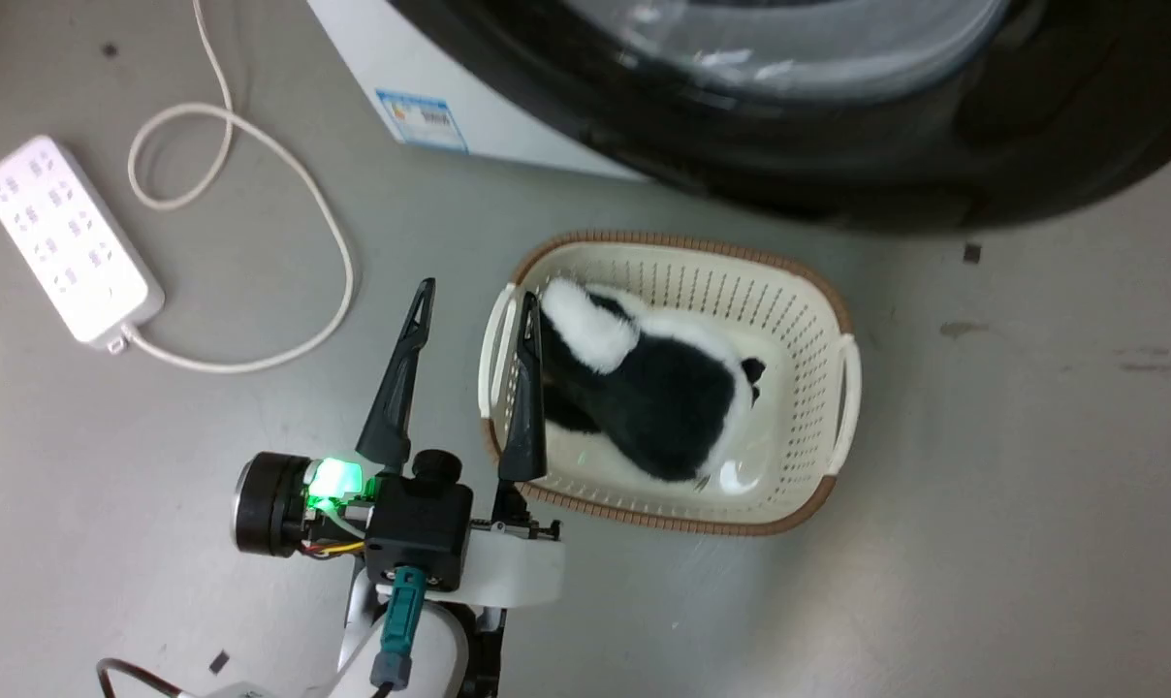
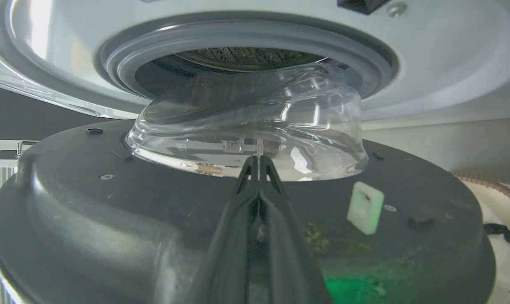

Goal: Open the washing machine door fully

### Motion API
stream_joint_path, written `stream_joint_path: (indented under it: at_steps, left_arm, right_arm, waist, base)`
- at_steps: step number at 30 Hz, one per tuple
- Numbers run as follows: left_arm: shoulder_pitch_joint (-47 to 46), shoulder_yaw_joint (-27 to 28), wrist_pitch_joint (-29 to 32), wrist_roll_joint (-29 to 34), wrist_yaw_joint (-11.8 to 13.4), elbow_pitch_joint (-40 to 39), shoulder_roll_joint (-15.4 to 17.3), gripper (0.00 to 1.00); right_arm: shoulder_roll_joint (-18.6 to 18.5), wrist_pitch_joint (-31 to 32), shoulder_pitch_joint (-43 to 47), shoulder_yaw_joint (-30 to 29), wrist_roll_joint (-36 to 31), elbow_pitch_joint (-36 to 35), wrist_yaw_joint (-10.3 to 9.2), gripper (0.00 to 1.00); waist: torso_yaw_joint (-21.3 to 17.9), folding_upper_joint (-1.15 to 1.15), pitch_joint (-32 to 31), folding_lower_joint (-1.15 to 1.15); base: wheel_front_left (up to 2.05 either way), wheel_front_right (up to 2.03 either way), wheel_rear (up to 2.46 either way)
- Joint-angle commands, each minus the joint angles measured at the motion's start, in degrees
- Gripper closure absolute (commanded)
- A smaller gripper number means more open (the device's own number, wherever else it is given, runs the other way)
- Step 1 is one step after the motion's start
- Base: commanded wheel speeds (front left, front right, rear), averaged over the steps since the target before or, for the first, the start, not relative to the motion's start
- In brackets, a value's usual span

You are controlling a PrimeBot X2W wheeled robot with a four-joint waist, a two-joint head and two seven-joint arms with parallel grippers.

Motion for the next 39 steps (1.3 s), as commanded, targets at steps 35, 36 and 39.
stream_joint_path:
  at_steps: [35,36,39]
  left_arm:
    - [16.40,2.38,-0.30,-2.71,-6.85,2.89,3.54,0.00]
    - [16.62,2.69,-0.30,-2.75,-6.83,2.79,3.63,0.00]
    - [17.09,3.95,-0.30,-3.11,-6.67,2.43,3.78,0.00]
  right_arm:
    - [12.40,-5.87,44.11,37.19,28.08,-17.87,-0.03,0.94]
    - [12.40,-7.29,44.46,37.16,27.27,-18.36,-0.03,0.29]
    - [11.91,-10.92,45.26,36.02,24.81,-20.69,-0.03,0.00]
  waist:
    - [0.78,0.00,-22.54,0.00]
    - [0.53,0.00,-22.86,0.00]
    - [-0.55,0.00,-23.43,0.00]
  base:
    - [0.00,0.00,0.00]
    - [0.00,0.00,0.00]
    - [0.00,0.00,0.00]
